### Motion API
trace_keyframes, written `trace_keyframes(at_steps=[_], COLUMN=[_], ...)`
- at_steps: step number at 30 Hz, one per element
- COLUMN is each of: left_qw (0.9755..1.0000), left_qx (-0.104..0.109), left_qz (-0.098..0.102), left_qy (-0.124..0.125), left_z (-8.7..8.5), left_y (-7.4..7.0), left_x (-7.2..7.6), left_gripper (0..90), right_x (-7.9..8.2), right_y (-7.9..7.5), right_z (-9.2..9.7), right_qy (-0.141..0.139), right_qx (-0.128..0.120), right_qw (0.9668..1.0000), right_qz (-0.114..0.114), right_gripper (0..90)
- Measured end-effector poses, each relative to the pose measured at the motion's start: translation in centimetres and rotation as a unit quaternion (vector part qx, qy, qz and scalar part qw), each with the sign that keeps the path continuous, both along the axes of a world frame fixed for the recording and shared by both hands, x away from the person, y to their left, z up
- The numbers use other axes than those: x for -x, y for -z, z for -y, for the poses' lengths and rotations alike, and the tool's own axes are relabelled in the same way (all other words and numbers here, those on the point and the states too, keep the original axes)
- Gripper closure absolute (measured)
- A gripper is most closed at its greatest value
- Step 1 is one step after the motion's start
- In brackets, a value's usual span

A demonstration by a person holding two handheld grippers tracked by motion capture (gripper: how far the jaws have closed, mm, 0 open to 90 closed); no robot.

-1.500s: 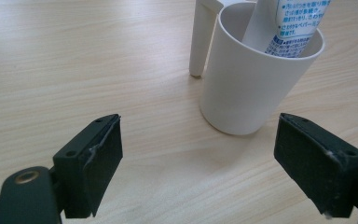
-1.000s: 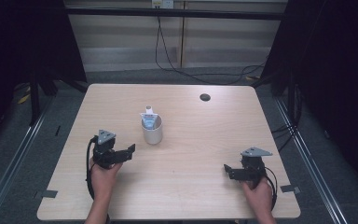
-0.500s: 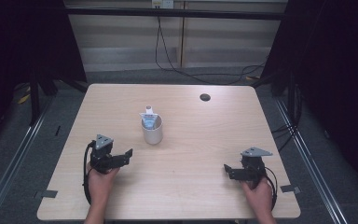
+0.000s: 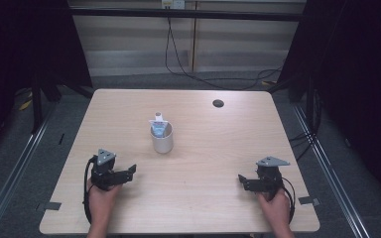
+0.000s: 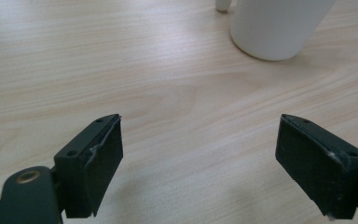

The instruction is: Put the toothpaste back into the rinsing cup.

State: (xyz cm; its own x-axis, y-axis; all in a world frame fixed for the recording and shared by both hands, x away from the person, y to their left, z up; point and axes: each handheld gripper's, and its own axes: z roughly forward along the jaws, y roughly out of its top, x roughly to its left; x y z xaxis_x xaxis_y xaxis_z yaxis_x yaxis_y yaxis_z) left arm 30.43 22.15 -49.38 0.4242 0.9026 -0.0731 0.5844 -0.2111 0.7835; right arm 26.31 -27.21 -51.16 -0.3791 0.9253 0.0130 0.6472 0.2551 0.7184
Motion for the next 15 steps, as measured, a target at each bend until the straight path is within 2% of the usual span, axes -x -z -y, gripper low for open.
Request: trace_keyframes(at_steps=[5,7,15], left_qw=[1.0,0.9999,0.9997], left_qx=[-0.003,-0.012,-0.023], left_qz=[-0.001,-0.001,-0.004], left_qy=[-0.001,0.002,-0.001], left_z=[-0.3,-0.5,-1.1], left_y=[0.3,0.4,0.8], left_x=[0.3,0.3,0.8], left_gripper=[15.0,15.0,15.0], right_x=[0.0,0.0,0.0], right_y=[0.0,0.0,0.0], right_z=[0.0,0.0,0.0], right_qy=[0.0,0.0,0.0], right_qx=[0.0,0.0,0.0], right_qw=[1.0,1.0,1.0], right_qz=[0.0,0.0,0.0], right_gripper=[12.3,12.4,12.4])
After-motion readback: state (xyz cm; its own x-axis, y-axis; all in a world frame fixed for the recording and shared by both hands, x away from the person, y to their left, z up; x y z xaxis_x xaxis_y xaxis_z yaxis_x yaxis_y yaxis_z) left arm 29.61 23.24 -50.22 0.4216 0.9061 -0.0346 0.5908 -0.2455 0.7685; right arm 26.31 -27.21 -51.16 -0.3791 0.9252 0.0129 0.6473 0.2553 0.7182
